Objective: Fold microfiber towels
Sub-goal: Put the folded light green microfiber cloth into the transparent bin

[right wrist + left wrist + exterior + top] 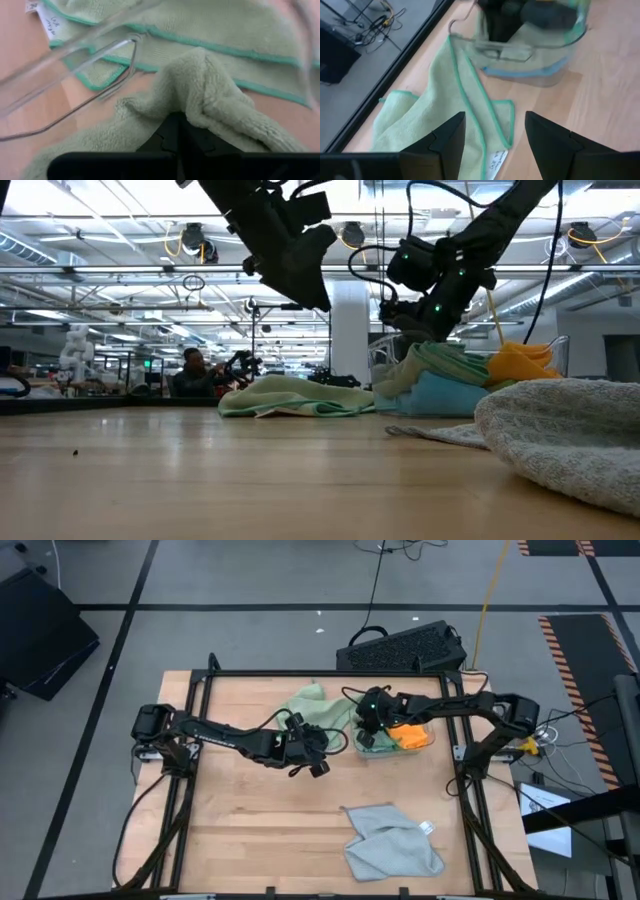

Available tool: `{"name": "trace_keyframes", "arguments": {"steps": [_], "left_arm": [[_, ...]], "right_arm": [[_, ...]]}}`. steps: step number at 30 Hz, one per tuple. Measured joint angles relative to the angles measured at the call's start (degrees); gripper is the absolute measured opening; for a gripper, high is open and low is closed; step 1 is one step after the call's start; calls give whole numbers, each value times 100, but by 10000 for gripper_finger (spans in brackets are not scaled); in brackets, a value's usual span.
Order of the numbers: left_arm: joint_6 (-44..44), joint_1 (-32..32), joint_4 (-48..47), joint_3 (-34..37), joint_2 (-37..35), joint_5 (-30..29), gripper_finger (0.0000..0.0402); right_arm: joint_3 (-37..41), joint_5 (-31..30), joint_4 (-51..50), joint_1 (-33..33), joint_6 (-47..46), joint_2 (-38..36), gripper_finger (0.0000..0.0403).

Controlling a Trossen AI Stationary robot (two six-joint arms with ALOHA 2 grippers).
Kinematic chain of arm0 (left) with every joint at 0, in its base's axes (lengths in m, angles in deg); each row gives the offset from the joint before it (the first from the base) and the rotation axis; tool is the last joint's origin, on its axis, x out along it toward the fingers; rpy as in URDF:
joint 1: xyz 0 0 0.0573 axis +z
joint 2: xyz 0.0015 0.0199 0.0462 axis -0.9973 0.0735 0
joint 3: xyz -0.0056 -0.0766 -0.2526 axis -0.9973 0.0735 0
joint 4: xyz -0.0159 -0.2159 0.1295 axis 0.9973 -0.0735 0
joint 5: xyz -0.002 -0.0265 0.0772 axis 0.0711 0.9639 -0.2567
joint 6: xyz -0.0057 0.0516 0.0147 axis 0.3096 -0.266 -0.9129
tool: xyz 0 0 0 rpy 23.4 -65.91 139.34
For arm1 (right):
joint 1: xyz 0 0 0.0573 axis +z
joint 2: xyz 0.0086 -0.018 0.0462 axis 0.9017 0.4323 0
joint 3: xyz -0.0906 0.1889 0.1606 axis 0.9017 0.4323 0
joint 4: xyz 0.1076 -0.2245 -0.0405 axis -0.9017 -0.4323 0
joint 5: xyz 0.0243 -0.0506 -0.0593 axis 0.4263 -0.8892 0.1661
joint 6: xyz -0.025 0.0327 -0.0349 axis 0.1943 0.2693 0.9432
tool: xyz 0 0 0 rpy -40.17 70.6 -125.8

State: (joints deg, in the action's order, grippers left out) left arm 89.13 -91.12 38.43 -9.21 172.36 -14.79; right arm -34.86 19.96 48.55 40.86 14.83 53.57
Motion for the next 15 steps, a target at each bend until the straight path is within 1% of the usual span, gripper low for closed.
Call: {"name": "trace_keyframes", "arguments": {"steps": [3,7,10,12,15], "left_arm": [[176,-21,-266,0,0,-146,207],[377,-81,-532,0,0,-218,207],[452,-161,-548,0,0,-218,207],[461,-239,-508,0,0,-218,207],[525,-328,-498,0,0,-218,207]], "right_arm": [[4,2,-156,0,15,-371,0],[4,100,-770,2,13,-1001,0],[4,385,-1438,16,-68,-1483,0],[4,715,-1814,55,-160,-1724,0],[4,1040,-2193,177,-354,-1868,0]]}}
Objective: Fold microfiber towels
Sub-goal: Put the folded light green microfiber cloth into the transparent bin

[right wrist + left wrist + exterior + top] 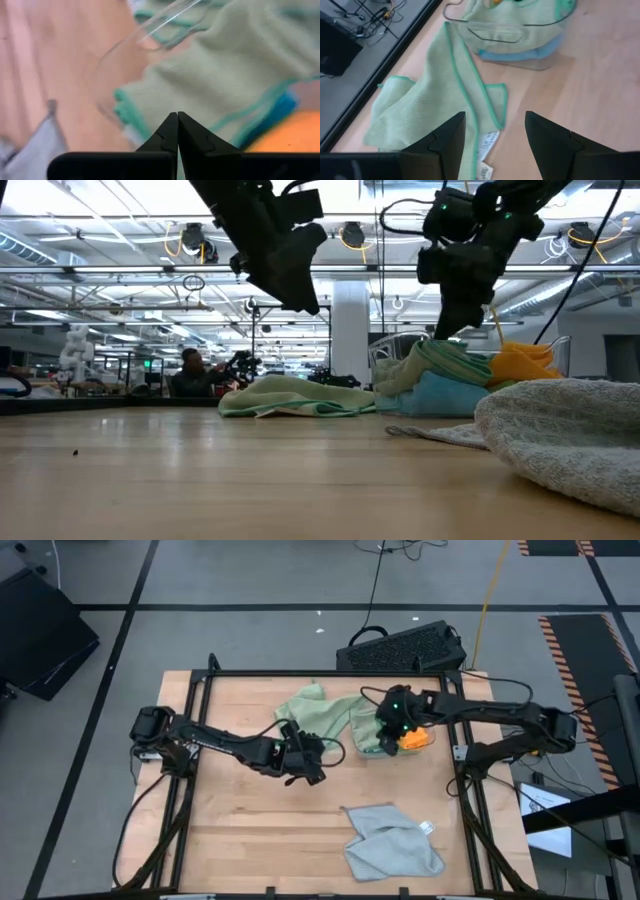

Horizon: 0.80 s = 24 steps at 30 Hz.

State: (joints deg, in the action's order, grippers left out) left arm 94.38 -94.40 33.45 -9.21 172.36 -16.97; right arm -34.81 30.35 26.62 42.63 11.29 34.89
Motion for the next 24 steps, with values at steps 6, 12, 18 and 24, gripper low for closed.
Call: {"name": "trace_keyframes", "arguments": {"steps": [6,12,18,24], "left_arm": [[134,-53,0,0,0,0,207],[296,-85,-9,4,52,-1,207],[595,-266,1,79,52,-41,207],[711,-394,-40,79,52,-326,207]], "right_arm": [[2,29,-105,420,-222,288,0],[-4,-166,141,691,-296,841,0],[-4,-299,462,723,-183,1285,0],[-4,-282,444,699,-24,1216,0]]}}
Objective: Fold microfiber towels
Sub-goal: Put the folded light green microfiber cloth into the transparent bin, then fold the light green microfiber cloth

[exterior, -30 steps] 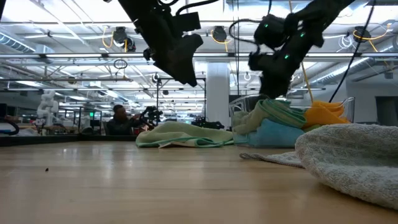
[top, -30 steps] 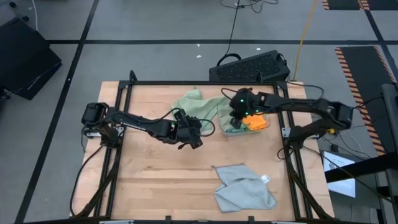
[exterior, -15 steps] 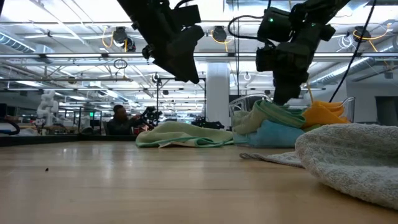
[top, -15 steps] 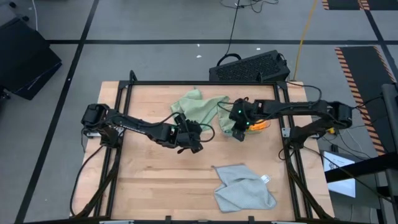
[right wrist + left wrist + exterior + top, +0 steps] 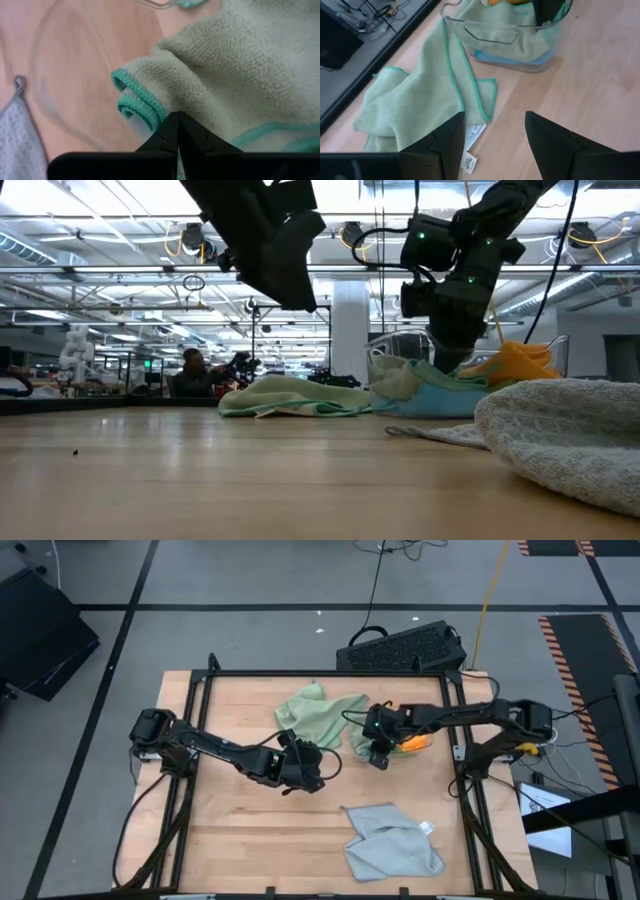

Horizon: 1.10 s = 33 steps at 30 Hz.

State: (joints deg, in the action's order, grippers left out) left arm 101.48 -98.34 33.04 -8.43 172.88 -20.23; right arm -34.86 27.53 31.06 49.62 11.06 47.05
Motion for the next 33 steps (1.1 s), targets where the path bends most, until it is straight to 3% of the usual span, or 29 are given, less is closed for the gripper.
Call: {"name": "trace_keyframes", "arguments": {"steps": [12,18,22,28,33], "left_arm": [[-661,695,-727,135,0,120,207],[-1391,1215,693,1262,1,1115,207],[-1699,1287,1448,1935,2,1198,207],[-1941,1372,1862,2482,-15,1551,207],[-1784,1381,1715,2534,-20,1611,196]], "right_arm": [[39,-939,-907,317,19,-1732,0],[619,-1036,39,889,165,-2284,0],[1065,-1282,745,1223,565,-2414,0],[1558,-1358,1722,1426,1048,-2425,0],[1676,-1358,1889,1429,1248,-2425,0]]}}
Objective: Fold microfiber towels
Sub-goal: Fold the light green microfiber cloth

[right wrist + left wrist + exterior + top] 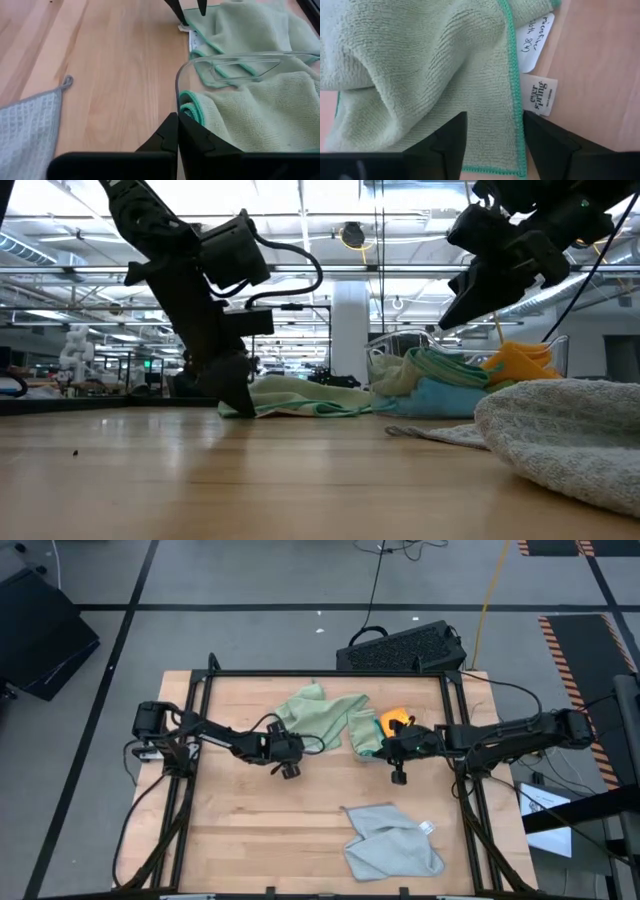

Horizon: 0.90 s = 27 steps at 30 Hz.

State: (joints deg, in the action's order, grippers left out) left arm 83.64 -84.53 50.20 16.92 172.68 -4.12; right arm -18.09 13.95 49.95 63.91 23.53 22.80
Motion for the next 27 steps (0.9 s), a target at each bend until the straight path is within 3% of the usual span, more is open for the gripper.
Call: {"name": "trace_keyframes", "arguments": {"steps": [3,7,9,15,22,27], "left_arm": [[4,-4,-12,1,5,69,150],[-9,-11,-36,1,13,117,45],[69,-15,-82,-6,-17,120,14],[447,-318,-581,34,-600,-113,7],[963,-965,-1350,16,-1829,-542,12],[1375,-1540,-1892,16,-2680,-766,6]], "right_arm": [[11,0,22,0,38,0,0],[11,1,263,0,3,0,0],[11,-14,332,22,-51,0,0],[11,-336,545,93,-597,5,0],[11,-615,1647,438,-595,288,1],[10,-623,2341,514,-517,770,29]]}}
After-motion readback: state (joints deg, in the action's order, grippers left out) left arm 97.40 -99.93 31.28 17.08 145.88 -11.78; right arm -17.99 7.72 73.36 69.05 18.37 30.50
